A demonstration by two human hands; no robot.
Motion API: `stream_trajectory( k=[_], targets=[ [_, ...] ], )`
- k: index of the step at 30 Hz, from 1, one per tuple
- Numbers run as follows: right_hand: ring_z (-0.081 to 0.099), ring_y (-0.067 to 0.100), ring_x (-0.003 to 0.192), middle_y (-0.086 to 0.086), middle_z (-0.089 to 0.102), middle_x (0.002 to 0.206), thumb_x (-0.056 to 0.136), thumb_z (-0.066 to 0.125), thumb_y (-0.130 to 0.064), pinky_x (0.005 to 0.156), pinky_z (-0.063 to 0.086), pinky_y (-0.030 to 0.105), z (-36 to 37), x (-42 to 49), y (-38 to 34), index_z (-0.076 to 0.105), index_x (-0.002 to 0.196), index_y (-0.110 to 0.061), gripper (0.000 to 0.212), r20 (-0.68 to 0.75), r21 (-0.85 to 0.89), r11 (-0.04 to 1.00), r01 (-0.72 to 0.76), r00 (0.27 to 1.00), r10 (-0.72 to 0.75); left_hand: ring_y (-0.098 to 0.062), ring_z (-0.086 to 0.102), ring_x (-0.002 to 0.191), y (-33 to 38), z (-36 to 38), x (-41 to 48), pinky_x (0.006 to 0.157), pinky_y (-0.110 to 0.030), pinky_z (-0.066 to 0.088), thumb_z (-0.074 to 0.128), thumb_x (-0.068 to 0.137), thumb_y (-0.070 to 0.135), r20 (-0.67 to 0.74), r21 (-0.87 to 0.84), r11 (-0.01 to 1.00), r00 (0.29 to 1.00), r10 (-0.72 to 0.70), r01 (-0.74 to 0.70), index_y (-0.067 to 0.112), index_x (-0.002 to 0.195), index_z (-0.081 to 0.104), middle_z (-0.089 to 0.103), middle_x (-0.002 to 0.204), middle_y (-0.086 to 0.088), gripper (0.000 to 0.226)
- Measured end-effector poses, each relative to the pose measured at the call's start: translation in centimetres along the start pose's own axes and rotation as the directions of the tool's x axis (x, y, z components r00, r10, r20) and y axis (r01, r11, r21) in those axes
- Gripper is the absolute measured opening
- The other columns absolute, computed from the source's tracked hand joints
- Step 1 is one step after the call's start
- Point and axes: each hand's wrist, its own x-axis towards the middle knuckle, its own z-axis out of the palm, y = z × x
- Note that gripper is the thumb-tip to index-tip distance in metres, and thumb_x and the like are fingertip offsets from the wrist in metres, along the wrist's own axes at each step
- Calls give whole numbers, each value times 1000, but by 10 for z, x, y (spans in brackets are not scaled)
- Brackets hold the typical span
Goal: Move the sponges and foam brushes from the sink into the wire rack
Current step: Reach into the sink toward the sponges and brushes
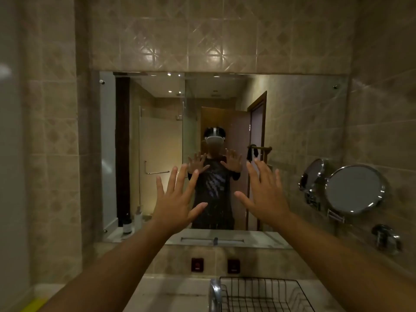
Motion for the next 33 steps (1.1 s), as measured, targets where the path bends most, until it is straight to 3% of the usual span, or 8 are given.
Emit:
stream_trajectory(
  k=[14, 28, 33],
  targets=[
    [2, 25, 151, 8, 3, 164, 82, 22, -77, 118, 0, 55, -6, -23, 36, 4, 154, -23, 92, -41, 85, 996, 39, 999, -36, -30, -7, 151, 46, -2, -12, 114, -67, 2, 28, 88, 77, 19, 23, 1000, 1000, -12, 11, 30, 155, -4, -11, 165, -6, 88],
    [0, 26, 151, 9, 3, 163, 85, 24, -75, 119, 4, 58, 20, -55, 52, 3, 154, -22, 89, 38, 144, 989, 15, 999, -21, -27, -8, 151, 59, 16, -39, 116, -67, 7, 20, 87, 78, 94, 22, 999, 995, -43, 42, 29, 155, -7, -9, 165, -2, 88],
    [0, 25, 151, 9, 3, 164, 86, 25, -74, 120, 10, 58, 40, -79, 40, 3, 154, -22, 88, 91, 177, 984, 3, 996, -19, -27, -9, 151, 57, 32, -63, 116, -66, 7, 25, 89, 76, 152, -9, 1000, 988, -17, 19, 27, 154, -8, -10, 165, -4, 89]
  ],
)
